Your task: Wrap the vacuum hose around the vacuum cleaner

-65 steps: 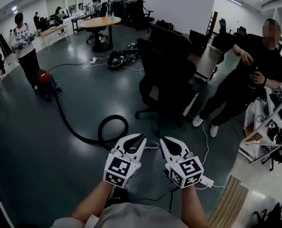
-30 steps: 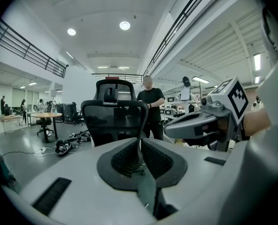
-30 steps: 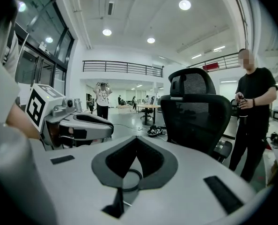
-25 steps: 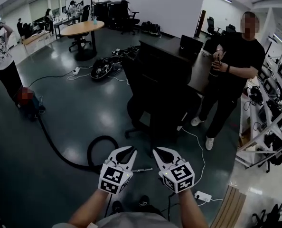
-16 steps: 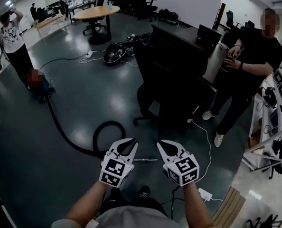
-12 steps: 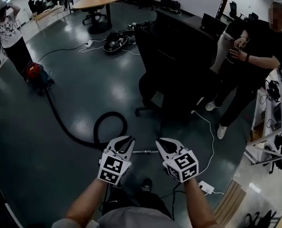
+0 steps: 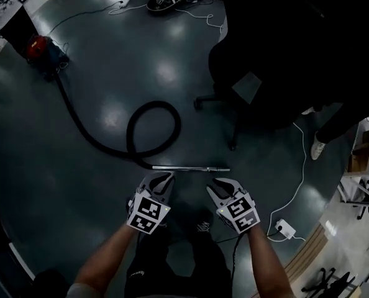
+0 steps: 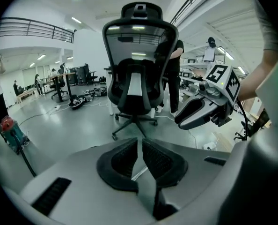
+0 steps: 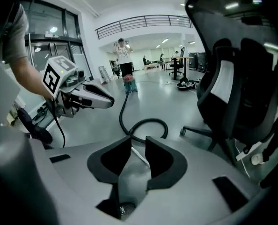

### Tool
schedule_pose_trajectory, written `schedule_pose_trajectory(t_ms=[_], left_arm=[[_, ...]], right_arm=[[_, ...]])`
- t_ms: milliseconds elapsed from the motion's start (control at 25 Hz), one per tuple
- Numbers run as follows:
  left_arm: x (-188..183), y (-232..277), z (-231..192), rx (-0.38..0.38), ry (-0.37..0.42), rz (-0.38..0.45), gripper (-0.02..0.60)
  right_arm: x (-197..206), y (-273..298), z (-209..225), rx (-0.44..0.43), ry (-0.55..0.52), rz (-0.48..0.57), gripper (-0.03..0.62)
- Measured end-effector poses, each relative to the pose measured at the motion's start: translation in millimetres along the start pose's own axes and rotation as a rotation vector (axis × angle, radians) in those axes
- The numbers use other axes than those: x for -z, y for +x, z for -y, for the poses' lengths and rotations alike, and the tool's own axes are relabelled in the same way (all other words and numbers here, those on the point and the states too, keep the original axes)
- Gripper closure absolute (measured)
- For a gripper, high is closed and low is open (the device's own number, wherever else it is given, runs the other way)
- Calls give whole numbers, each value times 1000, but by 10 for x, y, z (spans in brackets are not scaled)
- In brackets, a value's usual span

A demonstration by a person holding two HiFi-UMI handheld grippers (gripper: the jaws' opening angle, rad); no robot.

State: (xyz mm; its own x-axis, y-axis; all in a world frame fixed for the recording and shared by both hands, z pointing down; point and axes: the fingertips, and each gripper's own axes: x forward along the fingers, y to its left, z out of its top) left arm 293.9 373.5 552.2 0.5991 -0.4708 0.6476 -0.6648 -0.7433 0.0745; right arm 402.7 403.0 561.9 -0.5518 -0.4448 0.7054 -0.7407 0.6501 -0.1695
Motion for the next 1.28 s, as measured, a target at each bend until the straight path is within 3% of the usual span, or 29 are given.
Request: schedule_pose_trajectory(t_ms=[280, 560, 800, 960, 1120, 1280], left_arm=[[1773, 1071, -405, 45, -39, -127, 538], [3017, 2179, -615, 111, -59, -177, 538], [3703, 2997, -649, 184, -24, -196, 537], [4049, 3437, -702, 216, 26, -240, 531], [4250, 3767, -656, 278, 108, -295, 412], [4380, 3990, -648, 325, 158, -339, 382]], right_arm=[[1400, 1578, 224, -56, -59, -143, 471], [2488, 2847, 653, -105, -177, -243, 425], [3267, 3694, 942, -160, -284, -338, 408], [3554, 4104, 1132, -179, -350, -365, 408], [3712, 4371, 1271, -218, -403, -397, 408], [3885, 4553, 1302, -281, -497, -460, 408]])
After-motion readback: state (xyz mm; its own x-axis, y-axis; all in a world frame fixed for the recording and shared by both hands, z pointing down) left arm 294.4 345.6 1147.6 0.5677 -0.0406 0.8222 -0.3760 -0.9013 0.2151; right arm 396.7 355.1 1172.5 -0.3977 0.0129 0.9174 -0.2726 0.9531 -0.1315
